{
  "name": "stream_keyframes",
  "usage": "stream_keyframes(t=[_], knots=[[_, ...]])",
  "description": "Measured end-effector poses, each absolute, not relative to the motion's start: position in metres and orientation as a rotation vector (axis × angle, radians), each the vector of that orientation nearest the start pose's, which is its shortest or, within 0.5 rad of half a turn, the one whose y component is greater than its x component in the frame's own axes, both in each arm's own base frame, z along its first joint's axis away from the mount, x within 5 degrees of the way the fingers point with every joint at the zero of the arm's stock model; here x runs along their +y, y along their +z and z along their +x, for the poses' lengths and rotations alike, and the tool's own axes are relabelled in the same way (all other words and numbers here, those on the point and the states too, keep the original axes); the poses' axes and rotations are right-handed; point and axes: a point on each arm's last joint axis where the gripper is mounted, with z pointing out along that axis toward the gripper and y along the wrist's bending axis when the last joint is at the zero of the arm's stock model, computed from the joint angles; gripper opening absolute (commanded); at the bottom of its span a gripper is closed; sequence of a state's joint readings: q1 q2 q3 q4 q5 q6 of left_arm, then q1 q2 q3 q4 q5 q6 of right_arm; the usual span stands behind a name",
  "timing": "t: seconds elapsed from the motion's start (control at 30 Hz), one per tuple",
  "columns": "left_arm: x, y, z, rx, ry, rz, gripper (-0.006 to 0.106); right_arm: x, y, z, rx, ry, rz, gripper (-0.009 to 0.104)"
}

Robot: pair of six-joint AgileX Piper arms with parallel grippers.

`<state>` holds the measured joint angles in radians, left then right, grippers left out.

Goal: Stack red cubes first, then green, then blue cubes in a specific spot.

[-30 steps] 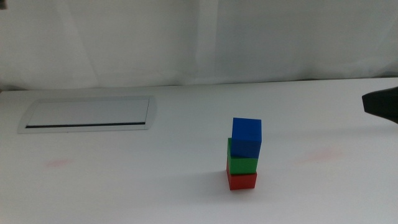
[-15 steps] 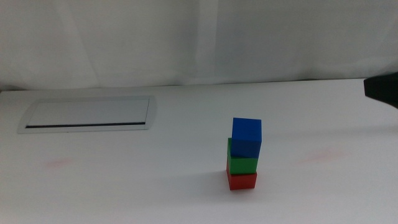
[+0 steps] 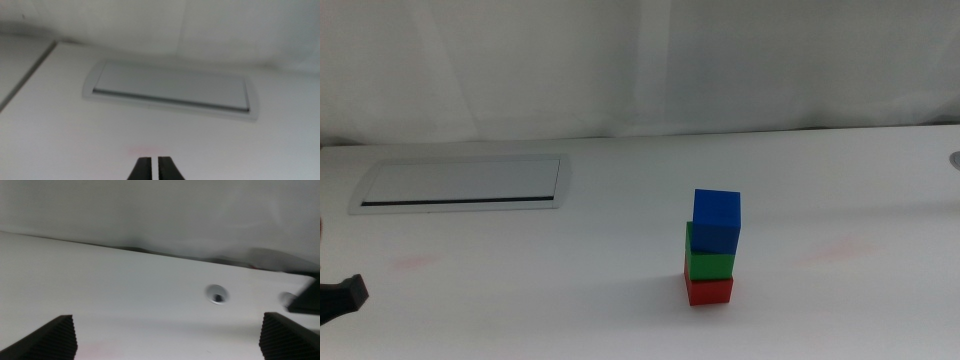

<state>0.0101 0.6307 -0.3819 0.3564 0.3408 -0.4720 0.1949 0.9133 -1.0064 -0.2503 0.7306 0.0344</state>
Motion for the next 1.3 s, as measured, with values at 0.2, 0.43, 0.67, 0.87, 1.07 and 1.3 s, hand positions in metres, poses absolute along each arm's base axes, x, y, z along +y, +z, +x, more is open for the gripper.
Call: stream_keyframes(t=[0.2, 0.43, 0.67, 0.87, 1.07, 1.3], knots=[[0.011, 0.264, 0.123, 2.003, 0.035, -0.215, -0.001, 0.007, 0.404, 0.146, 2.045, -0.208, -0.19, 0.076], [0.012, 0.263, 0.123, 2.005, 0.036, -0.216, -0.001, 0.004, 0.396, 0.102, 1.992, -0.082, -0.139, -0.002], [0.012, 0.263, 0.122, 2.008, 0.037, -0.217, -0.001, 0.012, 0.35, 0.094, 2.002, 0.071, -0.128, -0.002], [0.013, 0.259, 0.12, 2.056, 0.045, -0.257, -0.001, 0.018, 0.31, 0.113, 2.01, 0.067, -0.182, -0.002], [0.013, 0.257, 0.12, 2.056, 0.036, -0.254, -0.001, 0.025, 0.276, 0.14, 2.019, 0.063, -0.222, -0.002], [0.004, 0.24, 0.123, 1.904, -0.035, -0.119, -0.001, 0.032, 0.256, 0.166, 1.992, 0.104, -0.215, -0.002]])
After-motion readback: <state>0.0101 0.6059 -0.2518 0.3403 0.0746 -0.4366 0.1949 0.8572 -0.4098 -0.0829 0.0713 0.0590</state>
